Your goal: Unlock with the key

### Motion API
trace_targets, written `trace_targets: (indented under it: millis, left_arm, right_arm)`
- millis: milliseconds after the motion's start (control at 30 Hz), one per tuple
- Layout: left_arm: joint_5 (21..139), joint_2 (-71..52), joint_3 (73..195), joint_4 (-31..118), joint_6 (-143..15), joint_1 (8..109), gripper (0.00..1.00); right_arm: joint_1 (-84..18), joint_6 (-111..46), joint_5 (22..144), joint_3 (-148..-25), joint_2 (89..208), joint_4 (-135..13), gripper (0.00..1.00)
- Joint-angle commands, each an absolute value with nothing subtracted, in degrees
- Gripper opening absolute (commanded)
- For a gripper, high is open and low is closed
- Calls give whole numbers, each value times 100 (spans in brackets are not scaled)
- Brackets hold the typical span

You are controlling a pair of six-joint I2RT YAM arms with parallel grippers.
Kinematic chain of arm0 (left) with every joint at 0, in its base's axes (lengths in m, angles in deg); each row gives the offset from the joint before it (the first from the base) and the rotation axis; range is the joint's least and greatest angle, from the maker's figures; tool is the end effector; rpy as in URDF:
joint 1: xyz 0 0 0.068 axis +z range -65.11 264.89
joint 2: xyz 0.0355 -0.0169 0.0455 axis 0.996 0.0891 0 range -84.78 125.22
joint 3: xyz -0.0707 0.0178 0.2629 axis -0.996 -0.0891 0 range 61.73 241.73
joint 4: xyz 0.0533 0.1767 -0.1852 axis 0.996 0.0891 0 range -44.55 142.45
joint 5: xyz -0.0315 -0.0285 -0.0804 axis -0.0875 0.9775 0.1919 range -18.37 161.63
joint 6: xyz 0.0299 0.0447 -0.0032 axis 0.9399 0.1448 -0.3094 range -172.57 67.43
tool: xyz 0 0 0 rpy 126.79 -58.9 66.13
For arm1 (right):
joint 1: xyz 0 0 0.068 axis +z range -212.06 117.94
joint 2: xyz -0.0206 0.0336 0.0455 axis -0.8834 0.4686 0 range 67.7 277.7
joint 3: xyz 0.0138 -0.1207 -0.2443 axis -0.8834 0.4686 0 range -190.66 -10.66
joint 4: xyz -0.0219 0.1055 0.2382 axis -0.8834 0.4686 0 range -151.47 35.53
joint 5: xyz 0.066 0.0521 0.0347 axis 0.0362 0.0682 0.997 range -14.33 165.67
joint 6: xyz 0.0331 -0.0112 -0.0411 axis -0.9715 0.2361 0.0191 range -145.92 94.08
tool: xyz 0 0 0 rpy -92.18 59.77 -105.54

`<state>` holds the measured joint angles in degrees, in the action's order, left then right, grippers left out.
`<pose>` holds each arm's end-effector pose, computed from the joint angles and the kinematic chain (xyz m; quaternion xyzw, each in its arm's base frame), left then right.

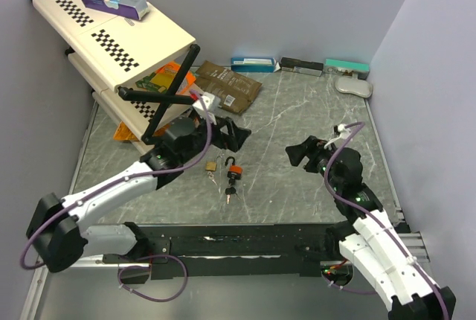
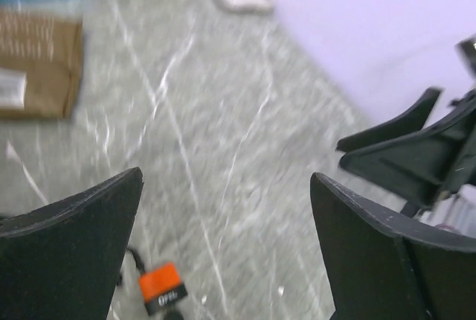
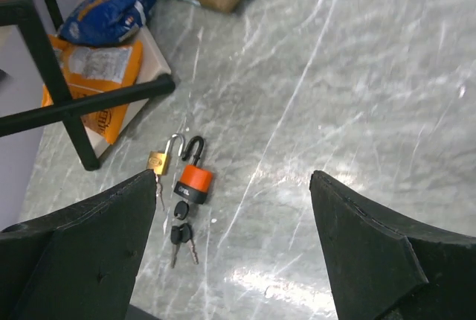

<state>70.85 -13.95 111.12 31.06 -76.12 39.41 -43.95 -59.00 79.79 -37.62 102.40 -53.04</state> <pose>0.2051 -0.2079 0.3157 0.1381 0.7364 -0.3711 0.5485 0.1503 0.0519 0.2597 0.0827 0.7950 0.2852 0.5290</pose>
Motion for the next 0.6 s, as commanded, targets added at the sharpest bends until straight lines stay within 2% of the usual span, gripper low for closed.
trace_targets:
  millis: [0,233,567]
  left_arm:
    - [7804,-1893,11209,2822,-7323,4068,99]
    - [7620,-2369,11218,3068,-7331,4068,99]
    - [7479,-2396,11227,3226,-7331,4077,99]
  right_arm:
    - [-4422,-5195,7840,-4125,9750,-5145,89]
    - [-4422,-4474,7954,-3967,9047,-5426,89]
    - [-4413,-4403,8077,-3923,8906,-5479,89]
